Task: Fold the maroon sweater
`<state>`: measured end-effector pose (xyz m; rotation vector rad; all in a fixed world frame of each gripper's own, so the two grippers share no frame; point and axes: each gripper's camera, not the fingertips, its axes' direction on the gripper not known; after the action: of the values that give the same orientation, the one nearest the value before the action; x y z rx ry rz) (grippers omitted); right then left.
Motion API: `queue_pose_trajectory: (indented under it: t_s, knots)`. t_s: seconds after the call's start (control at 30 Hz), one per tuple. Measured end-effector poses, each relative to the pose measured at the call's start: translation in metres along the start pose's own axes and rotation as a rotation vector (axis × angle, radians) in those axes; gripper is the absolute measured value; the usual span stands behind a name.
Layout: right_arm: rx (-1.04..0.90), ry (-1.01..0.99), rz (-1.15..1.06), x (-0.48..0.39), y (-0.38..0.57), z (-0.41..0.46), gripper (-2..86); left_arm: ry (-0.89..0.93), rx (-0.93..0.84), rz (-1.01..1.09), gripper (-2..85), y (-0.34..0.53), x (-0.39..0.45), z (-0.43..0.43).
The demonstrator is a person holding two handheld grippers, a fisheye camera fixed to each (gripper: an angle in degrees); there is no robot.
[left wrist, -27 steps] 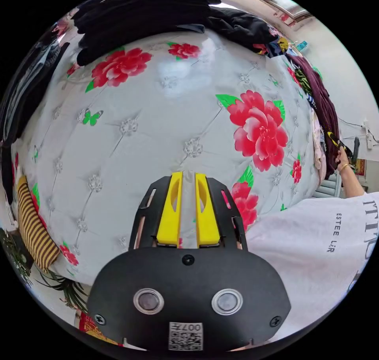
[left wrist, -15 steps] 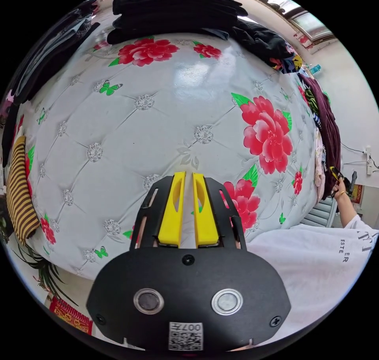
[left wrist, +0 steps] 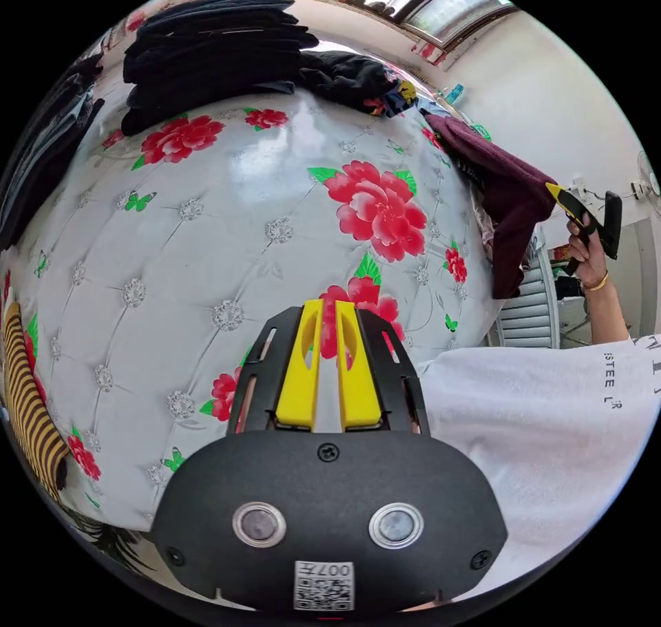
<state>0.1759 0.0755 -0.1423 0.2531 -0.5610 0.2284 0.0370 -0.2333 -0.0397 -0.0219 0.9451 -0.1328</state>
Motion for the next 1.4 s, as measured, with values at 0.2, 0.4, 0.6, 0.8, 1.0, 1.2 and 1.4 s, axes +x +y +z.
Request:
queue_pose_trajectory:
  t_s: [0.2,0.4,0.6,0.8,1.0,1.2,1.4]
  knots:
    - [-0.065,-0.419,-0.186,-0.153,-0.056,0.155,2.9,-0.056,0.172,-0.224,5.8,0.082,-0.060,-0.053]
    - [-0.164,-0.542,-0.245,-0.214,-0.067,0.216,6.3,-0.208,0.254,-0.456,6.6,0.160,-0.105,-0.093]
    - [-0.183,-0.149,-0.055,-0.116,-0.021,0.189,8.3,-0.087,0.187,-0.313,9.5,0.146,-0.076,-0.060]
    - [-0.075,0.144,0.479,0.019,0.051,0.112,9.9,-0.141,-0.020,-0.037,9.1,0.078,-0.027,0.020]
    - [0.007,0.153,0.690,0.073,0.078,0.080,10.5,-0.520,-0.063,0.026,4.7,0.012,-0.092,-0.029]
    - [0.038,0.210,0.774,0.106,0.088,0.076,10.5,-0.575,0.234,-0.397,5.3,0.031,-0.164,-0.153]
    - [0.059,0.231,0.840,0.133,0.095,0.087,10.3,-0.241,0.238,-0.412,8.4,0.101,-0.110,-0.094]
